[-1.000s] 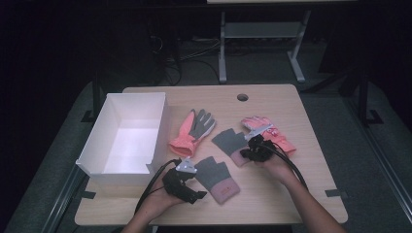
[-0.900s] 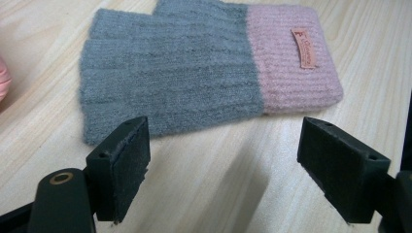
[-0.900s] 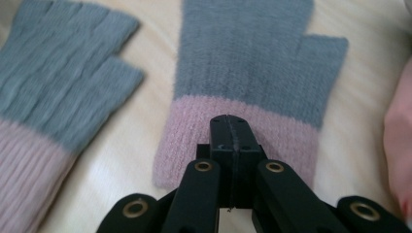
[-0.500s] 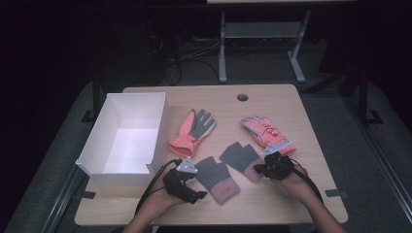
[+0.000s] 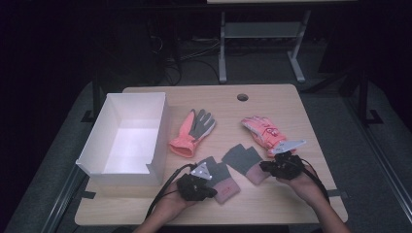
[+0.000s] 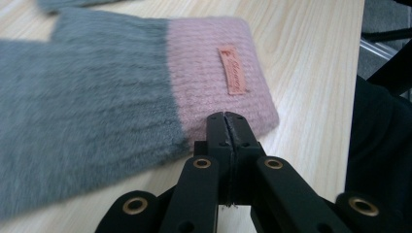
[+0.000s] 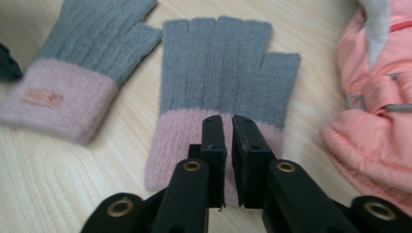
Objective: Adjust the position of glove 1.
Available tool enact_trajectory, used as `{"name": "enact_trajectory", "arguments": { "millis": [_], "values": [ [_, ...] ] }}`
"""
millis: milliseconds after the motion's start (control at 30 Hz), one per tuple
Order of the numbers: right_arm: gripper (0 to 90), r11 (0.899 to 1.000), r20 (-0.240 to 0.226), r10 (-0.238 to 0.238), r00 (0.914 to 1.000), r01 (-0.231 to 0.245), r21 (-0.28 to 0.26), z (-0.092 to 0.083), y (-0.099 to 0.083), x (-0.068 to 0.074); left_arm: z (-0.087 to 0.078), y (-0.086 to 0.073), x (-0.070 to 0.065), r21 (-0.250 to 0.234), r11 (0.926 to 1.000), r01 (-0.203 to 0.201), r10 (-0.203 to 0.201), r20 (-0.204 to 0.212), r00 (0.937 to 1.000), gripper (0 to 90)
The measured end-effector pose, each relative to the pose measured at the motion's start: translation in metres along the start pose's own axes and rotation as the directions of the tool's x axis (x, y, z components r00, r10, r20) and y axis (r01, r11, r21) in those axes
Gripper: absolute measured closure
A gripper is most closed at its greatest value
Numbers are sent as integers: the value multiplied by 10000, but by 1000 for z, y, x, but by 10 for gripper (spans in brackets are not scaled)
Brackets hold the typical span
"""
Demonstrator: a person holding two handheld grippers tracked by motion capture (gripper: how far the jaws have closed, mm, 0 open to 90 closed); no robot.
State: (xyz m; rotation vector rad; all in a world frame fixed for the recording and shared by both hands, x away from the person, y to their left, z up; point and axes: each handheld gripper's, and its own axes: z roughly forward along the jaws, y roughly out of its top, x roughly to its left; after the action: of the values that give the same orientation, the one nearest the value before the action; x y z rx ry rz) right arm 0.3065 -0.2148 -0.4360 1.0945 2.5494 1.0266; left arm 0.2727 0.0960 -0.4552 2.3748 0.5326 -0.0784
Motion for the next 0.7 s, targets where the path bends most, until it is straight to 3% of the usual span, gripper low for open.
{"name": "enact_trajectory", "arguments": {
  "millis": [200,300,433,533,700],
  "values": [
    [785,9997,17,167,9999,-167,-172,-2,1,-4,12,15,-1,4,9996,-266,266,39,9996,889],
    [752,9994,20,329,9995,-329,-113,-1,3,-7,10,16,-2,-307,9991,-286,288,75,9996,853],
    [700,9983,-53,582,9983,-582,-85,6,6,-5,-4,11,4,-550,9985,48,-61,-245,9997,721],
    [674,9982,-106,598,9982,-599,-89,13,9,-1,-15,1,10,-691,9966,442,-490,-685,9964,614],
    [650,9981,-113,617,9980,-617,-25,29,18,6,-26,-14,19,-473,9960,762,-812,-1157,9900,416]
  ]
}}
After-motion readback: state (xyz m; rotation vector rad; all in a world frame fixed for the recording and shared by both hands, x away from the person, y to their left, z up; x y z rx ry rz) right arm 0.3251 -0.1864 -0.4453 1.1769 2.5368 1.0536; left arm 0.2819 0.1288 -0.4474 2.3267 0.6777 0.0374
